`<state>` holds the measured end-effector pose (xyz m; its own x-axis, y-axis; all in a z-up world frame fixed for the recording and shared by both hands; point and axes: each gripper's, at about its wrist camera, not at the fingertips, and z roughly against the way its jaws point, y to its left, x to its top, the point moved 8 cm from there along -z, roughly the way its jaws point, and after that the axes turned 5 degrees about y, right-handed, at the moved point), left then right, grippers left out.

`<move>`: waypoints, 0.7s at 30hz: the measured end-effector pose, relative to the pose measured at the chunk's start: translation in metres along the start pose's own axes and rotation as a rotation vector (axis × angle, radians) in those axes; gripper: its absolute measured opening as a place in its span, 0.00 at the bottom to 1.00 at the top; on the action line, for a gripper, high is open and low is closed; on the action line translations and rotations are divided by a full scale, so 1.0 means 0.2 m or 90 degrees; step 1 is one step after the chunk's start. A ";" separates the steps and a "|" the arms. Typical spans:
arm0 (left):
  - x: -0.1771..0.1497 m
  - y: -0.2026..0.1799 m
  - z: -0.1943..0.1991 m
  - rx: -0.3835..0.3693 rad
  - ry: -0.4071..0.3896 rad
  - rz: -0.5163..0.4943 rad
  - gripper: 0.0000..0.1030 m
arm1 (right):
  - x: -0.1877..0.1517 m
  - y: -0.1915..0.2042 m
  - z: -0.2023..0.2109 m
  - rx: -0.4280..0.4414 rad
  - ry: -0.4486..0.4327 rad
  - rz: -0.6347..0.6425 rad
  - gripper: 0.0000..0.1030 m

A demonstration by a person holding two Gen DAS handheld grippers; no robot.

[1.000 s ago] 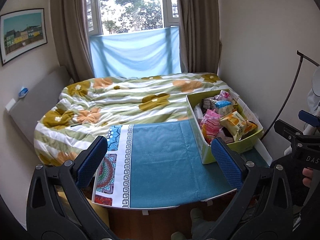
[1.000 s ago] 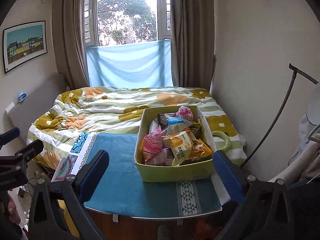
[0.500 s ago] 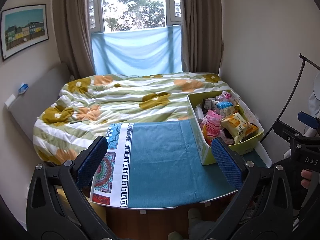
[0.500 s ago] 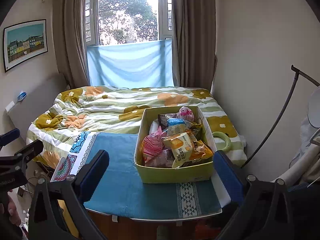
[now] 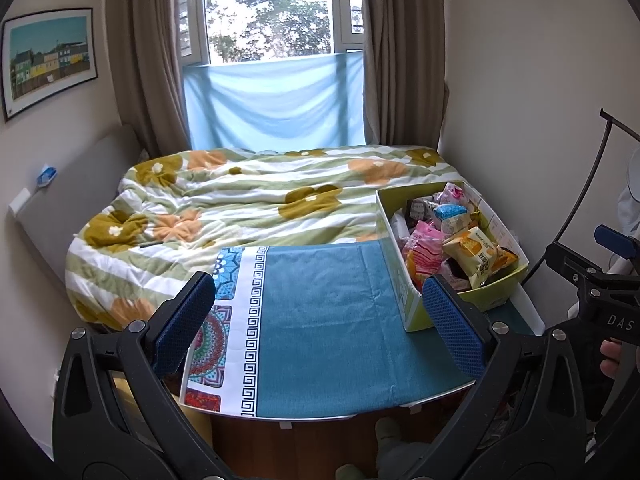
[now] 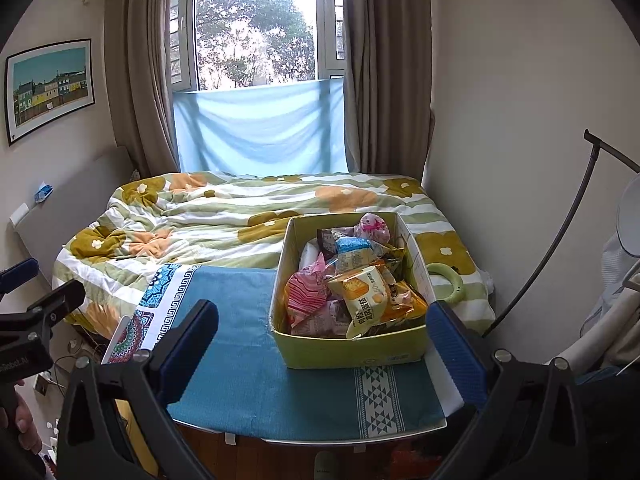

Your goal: Organize snacks

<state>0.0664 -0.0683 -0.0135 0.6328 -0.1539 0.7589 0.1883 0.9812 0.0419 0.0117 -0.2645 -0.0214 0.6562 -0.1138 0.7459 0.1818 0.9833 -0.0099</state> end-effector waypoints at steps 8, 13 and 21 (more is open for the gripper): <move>0.00 0.01 0.00 0.002 0.001 0.001 1.00 | 0.00 0.00 0.00 0.001 0.001 -0.001 1.00; 0.00 0.00 -0.01 -0.002 0.003 0.004 1.00 | 0.00 0.00 0.00 0.000 0.001 0.001 1.00; 0.00 -0.01 0.00 0.001 -0.002 0.006 1.00 | 0.01 0.00 -0.01 0.001 0.003 0.001 1.00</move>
<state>0.0655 -0.0692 -0.0138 0.6321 -0.1444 0.7613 0.1810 0.9828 0.0361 0.0140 -0.2653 -0.0207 0.6596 -0.1128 0.7431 0.1794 0.9837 -0.0100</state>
